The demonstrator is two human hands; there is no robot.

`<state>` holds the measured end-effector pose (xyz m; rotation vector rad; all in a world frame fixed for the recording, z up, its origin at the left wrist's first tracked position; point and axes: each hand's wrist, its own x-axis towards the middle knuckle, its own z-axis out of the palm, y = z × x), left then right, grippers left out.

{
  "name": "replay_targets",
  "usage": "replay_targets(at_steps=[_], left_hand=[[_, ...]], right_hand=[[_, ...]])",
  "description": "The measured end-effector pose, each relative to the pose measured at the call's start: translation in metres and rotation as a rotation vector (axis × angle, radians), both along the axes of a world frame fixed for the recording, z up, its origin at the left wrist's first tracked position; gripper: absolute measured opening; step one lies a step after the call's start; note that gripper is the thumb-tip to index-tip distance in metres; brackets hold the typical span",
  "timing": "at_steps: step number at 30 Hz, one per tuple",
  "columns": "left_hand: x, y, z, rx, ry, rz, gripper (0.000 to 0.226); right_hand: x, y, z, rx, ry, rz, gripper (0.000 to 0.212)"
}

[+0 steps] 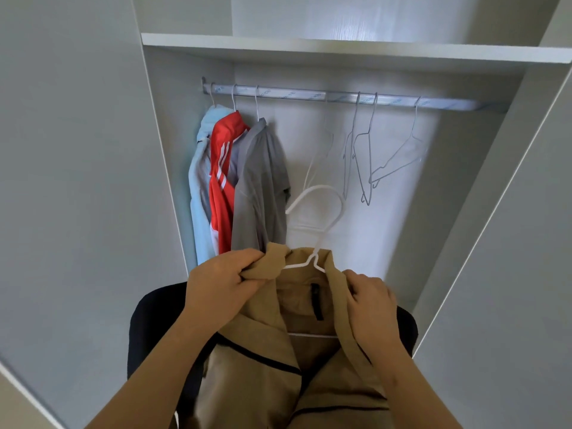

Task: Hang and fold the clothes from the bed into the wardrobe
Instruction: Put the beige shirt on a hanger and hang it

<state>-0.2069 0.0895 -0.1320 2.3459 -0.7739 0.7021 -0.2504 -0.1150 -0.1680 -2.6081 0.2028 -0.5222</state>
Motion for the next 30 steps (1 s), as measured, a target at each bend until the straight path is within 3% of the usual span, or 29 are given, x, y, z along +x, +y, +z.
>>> replay_targets(at_steps=[3,7,10,15,18,21,23,25,27,30], left_hand=[[-0.001,0.004,0.004,-0.035,0.061,-0.021,0.030],[0.004,0.006,0.002,-0.099,0.103,0.032,0.022],[0.006,0.005,0.001,-0.107,0.150,0.016,0.034],[0.007,0.004,0.004,-0.085,0.111,0.011,0.029],[0.004,-0.002,0.008,-0.075,0.092,-0.039,0.044],[0.006,-0.006,0.009,-0.038,0.116,-0.058,0.047],[0.008,-0.007,0.006,0.024,0.129,-0.010,0.034],[0.007,-0.008,0.003,0.031,0.149,0.020,0.022],[0.006,-0.009,0.003,-0.080,0.222,-0.004,0.012],[0.001,-0.012,0.004,-0.324,0.378,-0.036,0.019]], right_hand=[[-0.001,0.003,0.007,-0.032,-0.103,0.071,0.037],[-0.003,0.006,0.019,-0.034,0.050,0.101,0.037],[-0.007,0.009,0.026,-0.047,0.093,0.147,0.033],[-0.009,0.017,0.040,-0.034,0.080,0.260,0.022],[-0.009,0.023,0.040,-0.007,0.037,0.277,0.023],[-0.007,0.022,0.035,0.119,0.021,0.303,0.021],[-0.006,0.015,0.029,0.277,-0.001,0.307,0.010],[-0.004,0.010,0.020,0.384,-0.015,0.325,0.018],[-0.003,0.007,0.012,0.412,-0.008,0.343,0.026],[0.002,0.005,0.003,0.435,0.021,0.312,0.027]])
